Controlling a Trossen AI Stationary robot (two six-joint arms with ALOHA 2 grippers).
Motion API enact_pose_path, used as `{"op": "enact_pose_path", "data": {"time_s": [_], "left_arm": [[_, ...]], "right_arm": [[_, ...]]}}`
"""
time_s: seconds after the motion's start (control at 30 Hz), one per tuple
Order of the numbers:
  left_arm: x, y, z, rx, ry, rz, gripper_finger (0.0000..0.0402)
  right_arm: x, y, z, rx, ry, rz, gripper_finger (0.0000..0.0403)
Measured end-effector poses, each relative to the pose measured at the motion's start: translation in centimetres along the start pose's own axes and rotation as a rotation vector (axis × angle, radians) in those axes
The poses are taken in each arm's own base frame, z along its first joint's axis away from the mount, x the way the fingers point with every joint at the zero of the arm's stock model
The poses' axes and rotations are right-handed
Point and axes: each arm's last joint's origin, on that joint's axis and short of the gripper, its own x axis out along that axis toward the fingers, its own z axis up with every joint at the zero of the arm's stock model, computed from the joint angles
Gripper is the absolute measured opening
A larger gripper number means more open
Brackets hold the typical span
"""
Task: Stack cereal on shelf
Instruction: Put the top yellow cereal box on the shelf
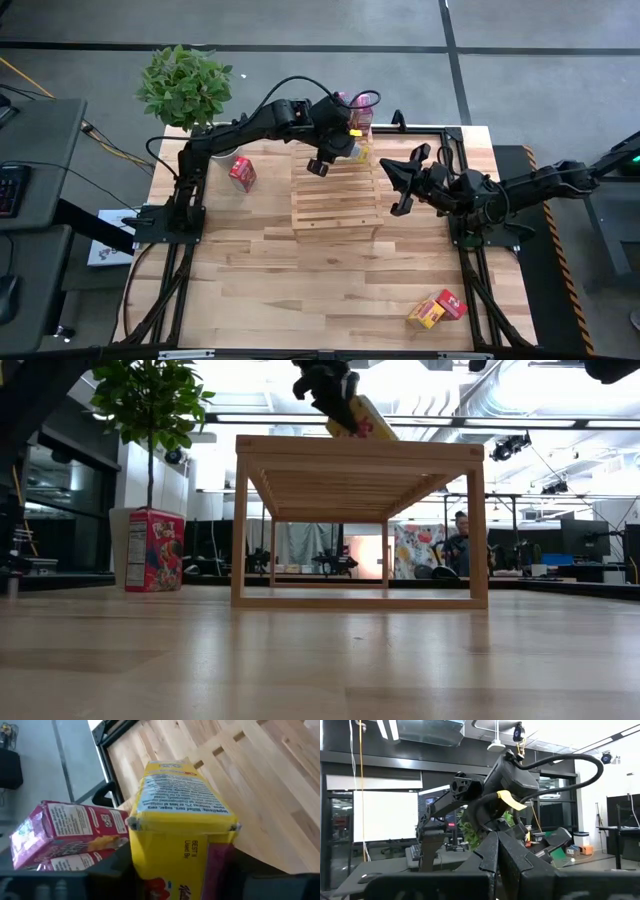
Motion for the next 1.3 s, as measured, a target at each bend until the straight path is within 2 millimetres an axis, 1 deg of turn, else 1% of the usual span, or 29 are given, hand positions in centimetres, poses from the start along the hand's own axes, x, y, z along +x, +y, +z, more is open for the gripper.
{"op": "enact_pose_path", "data": {"time_s": [0.17,0.3,0.57,0.87,0.97,1.17,1.3], "left_arm": [[0.0,0.2,0.1,-0.004,-0.016,0.017,0.0199],[0.0,0.5,-0.1,-0.010,-0.041,-0.001,0.0210],[0.0,1.5,0.1,-0.017,-0.109,0.064,0.0210],[0.0,1.5,0.2,-0.009,-0.119,0.059,0.0209],[-0.4,1.5,0.2,-0.009,-0.116,0.070,0.0209],[-2.5,2.4,0.7,-0.021,-0.160,0.123,0.0209],[-3.3,2.5,0.7,-0.024,-0.168,0.150,0.0209]], "right_arm": [[0.0,0.0,0.0,0.000,0.000,0.000,0.0000],[0.0,0.0,0.0,0.000,0.000,0.000,0.0000],[0.0,0.0,0.0,0.000,0.001,-0.001,0.0000],[0.0,0.0,0.0,0.000,0.004,-0.014,0.0000],[0.0,-0.1,0.0,-0.001,0.006,-0.021,0.0000],[0.0,-0.1,0.0,-0.008,0.006,-0.021,0.0000],[0.0,-0.1,0.0,-0.008,0.006,-0.021,0.0000]]}}
